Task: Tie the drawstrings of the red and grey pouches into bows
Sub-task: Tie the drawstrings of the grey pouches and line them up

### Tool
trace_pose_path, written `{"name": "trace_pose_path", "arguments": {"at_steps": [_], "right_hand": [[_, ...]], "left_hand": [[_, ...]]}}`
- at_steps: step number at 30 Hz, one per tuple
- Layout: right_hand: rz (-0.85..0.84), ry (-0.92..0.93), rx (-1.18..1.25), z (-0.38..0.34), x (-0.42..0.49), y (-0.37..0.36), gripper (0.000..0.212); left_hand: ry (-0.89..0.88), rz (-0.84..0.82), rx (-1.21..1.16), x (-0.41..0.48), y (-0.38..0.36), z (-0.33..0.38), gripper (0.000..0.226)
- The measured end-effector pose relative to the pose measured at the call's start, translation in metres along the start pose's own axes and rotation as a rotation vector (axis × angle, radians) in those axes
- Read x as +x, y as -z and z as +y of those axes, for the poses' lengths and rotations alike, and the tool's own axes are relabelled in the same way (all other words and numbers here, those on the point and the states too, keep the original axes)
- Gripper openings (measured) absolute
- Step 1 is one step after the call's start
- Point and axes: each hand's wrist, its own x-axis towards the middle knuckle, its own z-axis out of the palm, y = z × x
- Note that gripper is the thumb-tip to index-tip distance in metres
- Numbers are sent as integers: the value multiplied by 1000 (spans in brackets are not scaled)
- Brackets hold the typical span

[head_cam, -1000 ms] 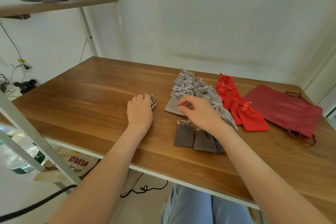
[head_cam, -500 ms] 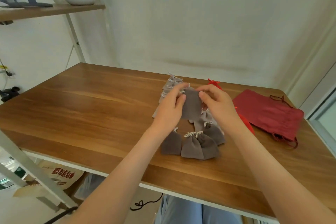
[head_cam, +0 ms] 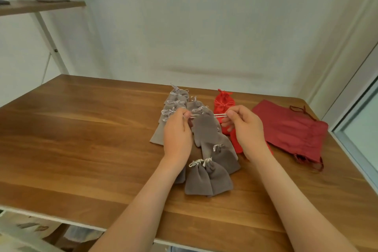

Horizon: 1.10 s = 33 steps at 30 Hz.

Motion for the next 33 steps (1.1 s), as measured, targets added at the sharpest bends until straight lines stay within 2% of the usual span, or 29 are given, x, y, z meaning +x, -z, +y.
{"name": "trace_pose_path", "arguments": {"at_steps": [3, 7, 12, 16, 20, 23, 26, 30, 33], "right_hand": [[84, -30, 115, 4, 4, 0, 22], [147, 30, 239, 2, 4, 2, 22], [12, 159, 314, -7, 0, 10, 31], [-63, 214, 214, -7, -4, 6, 28], [-232, 321, -120, -8, -11, 1, 15], [-357, 347, -269, -6, -15, -3, 13], [-360, 339, -324, -3, -14, -4, 10], [-367, 340, -323, -1, -15, -5, 7], [-358, 337, -283, -1, -16, -5, 4]], "left_hand": [[-57, 52, 17, -2, -3, -2, 27], [-173, 68, -5, -5, -5, -3, 25], [-324, -28, -50, -14, -7, 1, 26], [-462, 22, -24, -15, -10, 1, 14], [-553, 47, 5, -16, -11, -1, 11], [-596, 58, -15, -17, -11, 0, 18], [-548, 87, -35, -18, -10, 3, 21], [-597, 139, -12, -17, -10, 2, 7], [-602, 242, 40, -15, -10, 1, 23]]}}
